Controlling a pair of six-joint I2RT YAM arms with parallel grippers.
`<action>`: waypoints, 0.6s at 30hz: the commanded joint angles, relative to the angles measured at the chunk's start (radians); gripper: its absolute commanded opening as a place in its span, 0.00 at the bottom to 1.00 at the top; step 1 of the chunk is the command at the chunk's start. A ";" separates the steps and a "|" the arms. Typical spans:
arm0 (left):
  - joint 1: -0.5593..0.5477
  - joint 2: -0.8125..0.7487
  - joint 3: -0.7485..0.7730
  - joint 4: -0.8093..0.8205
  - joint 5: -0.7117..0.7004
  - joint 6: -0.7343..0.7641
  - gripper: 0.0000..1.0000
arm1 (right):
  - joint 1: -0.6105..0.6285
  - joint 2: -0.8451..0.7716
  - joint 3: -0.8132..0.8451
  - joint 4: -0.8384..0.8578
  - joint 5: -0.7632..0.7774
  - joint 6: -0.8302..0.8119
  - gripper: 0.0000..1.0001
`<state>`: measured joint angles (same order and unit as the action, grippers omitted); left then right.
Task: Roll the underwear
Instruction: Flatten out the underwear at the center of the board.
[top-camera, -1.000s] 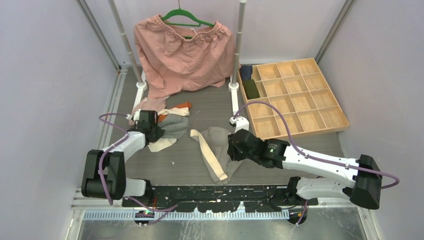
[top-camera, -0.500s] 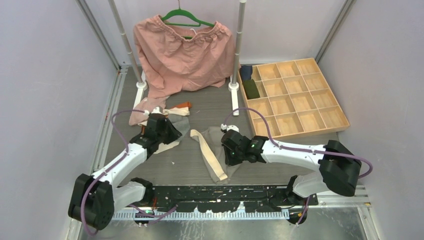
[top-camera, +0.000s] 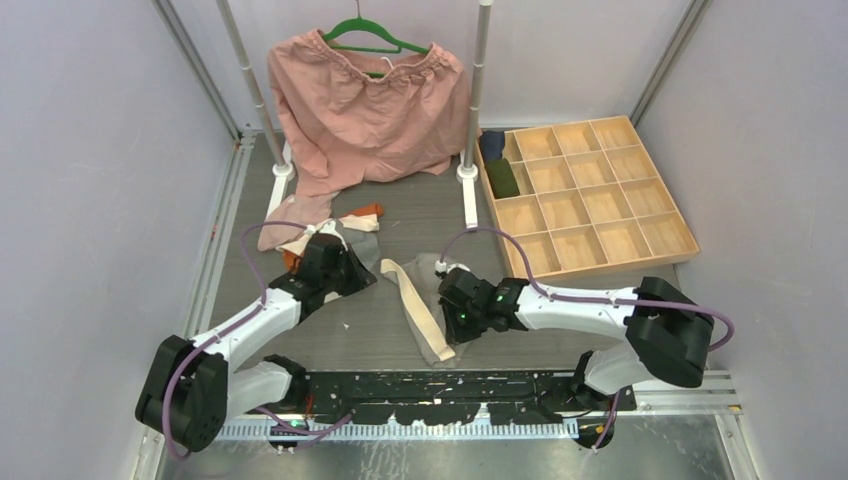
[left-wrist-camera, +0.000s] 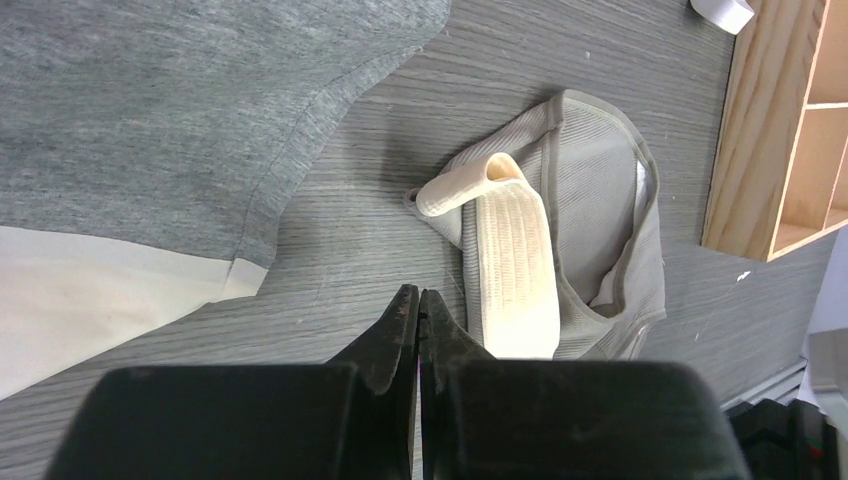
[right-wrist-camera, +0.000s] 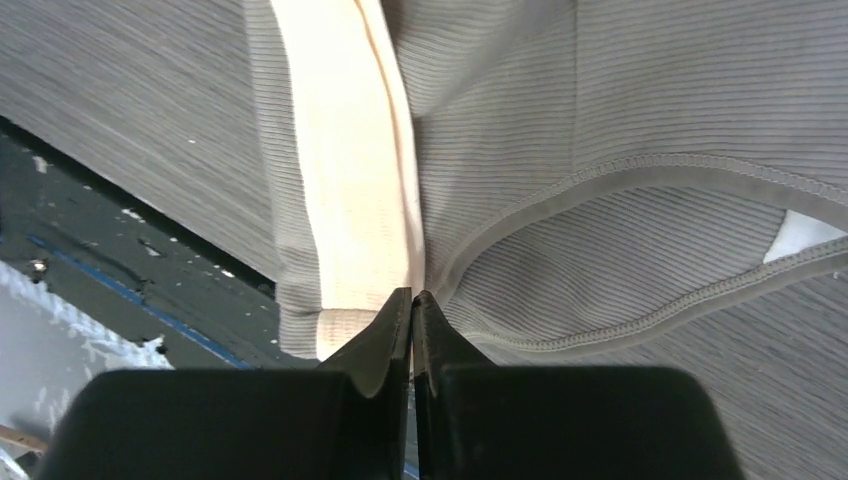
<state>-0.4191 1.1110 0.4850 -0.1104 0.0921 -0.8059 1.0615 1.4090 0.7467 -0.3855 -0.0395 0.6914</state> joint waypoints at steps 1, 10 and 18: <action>-0.004 0.002 -0.007 0.054 0.027 0.017 0.01 | 0.009 0.036 0.022 -0.014 0.030 0.012 0.08; -0.004 0.000 -0.002 0.035 0.020 0.025 0.01 | 0.034 0.073 0.041 -0.059 0.064 0.008 0.08; -0.004 -0.014 -0.014 0.025 0.003 0.028 0.01 | 0.062 0.043 0.051 0.011 -0.096 0.019 0.08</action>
<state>-0.4191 1.1130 0.4839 -0.1024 0.0990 -0.7994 1.1130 1.4799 0.7589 -0.4149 -0.0566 0.6960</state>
